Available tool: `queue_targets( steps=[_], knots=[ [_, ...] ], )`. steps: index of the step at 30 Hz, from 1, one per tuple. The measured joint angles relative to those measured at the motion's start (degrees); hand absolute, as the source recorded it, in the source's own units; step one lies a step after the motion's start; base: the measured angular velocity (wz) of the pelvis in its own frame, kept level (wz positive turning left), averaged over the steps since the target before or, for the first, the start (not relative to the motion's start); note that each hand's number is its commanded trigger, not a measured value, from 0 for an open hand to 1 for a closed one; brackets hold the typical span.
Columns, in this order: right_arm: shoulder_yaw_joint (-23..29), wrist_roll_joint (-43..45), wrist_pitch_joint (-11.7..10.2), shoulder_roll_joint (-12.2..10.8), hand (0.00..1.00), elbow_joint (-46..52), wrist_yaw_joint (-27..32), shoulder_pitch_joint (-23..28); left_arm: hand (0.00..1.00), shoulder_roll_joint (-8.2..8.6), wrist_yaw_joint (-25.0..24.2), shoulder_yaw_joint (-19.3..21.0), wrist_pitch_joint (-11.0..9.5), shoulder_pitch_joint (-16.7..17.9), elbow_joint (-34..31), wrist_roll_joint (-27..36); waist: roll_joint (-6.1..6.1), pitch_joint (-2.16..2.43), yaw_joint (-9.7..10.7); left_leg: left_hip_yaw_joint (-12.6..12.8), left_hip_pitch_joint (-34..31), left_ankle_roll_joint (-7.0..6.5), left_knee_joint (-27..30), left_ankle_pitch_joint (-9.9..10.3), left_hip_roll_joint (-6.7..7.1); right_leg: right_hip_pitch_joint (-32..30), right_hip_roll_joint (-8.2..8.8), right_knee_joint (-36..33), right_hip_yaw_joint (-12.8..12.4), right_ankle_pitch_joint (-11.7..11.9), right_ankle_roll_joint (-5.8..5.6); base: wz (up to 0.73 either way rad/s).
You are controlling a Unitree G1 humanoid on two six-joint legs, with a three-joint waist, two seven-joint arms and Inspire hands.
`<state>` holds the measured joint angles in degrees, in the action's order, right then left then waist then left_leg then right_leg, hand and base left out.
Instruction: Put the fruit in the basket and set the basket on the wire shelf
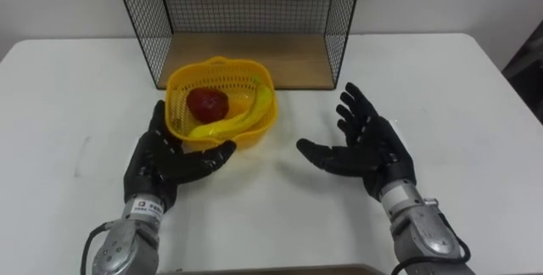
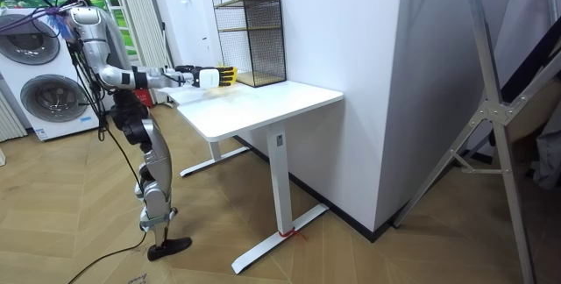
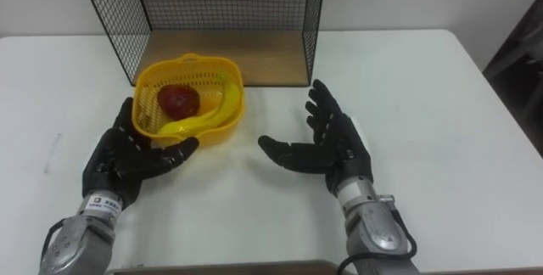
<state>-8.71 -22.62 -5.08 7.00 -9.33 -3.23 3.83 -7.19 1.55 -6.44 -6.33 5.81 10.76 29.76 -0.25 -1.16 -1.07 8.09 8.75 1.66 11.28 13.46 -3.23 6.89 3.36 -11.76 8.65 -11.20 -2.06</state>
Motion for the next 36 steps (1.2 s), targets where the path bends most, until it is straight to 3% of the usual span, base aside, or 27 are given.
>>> queue_targets(
  steps=[5,23,29,36],
  knots=[
    [-1.4,0.3,0.0,-0.1,0.00,0.0,-1.2,0.0,0.00,-0.09,-0.1,-0.5,0.0,0.0,0.0,0.0,0.04,-0.03,0.9,0.0,-0.1,0.00,0.0,0.0,-0.03,0.0,-0.01,0.0,0.1,0.0,0.04,0.01],
    [-1.3,0.7,0.3,0.0,0.00,-2.2,-6.5,-0.8,0.00,0.01,-0.8,-0.5,1.5,-2.1,1.8,-0.4,0.18,-0.11,0.9,0.4,-0.1,0.00,0.0,0.0,-0.08,-0.1,-0.03,0.0,-0.2,0.1,0.07,0.00],
    [-1.1,0.3,3.1,0.5,0.00,-8.2,-7.6,-6.4,0.00,-0.05,-0.8,-0.3,4.0,-4.0,1.8,-0.7,-0.07,-0.12,0.8,0.1,0.0,0.00,0.0,0.0,-0.09,-0.1,-0.03,0.0,0.0,0.1,0.08,0.00],
    [-0.9,0.3,4.0,0.5,0.00,-13.4,-8.3,-12.9,0.00,-0.33,-0.9,-0.2,5.1,-7.1,3.9,-0.7,-1.36,-0.07,0.7,-0.4,0.0,0.01,0.0,0.0,-0.08,0.1,-0.08,0.0,0.0,0.1,0.08,0.00]
  ],
)
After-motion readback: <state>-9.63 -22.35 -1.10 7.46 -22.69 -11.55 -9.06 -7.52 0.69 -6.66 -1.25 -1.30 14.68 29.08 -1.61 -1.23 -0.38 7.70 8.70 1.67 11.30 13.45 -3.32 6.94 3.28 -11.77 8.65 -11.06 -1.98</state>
